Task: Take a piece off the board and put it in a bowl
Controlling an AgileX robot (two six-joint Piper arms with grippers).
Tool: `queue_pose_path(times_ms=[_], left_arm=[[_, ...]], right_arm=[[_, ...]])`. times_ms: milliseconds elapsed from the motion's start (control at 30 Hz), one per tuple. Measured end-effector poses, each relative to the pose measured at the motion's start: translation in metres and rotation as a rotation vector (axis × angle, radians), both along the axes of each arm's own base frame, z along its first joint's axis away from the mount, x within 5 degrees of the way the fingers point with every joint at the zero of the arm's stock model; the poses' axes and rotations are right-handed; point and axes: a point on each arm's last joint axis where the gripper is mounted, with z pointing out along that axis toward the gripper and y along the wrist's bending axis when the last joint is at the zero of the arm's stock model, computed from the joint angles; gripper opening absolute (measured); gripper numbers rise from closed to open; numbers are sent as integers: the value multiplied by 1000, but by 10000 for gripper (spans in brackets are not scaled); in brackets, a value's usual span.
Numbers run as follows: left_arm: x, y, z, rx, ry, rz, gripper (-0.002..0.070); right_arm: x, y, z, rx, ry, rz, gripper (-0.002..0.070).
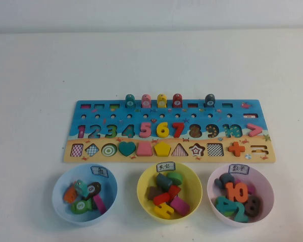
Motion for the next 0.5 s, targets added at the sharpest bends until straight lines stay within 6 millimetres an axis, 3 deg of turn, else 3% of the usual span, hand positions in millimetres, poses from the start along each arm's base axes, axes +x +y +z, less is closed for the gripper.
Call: queue_pose_path(times_ms=[500], left_arm=[[0, 0, 0, 0, 0, 0, -3]], right_arm=[[0, 1, 0, 29, 0, 2, -17]])
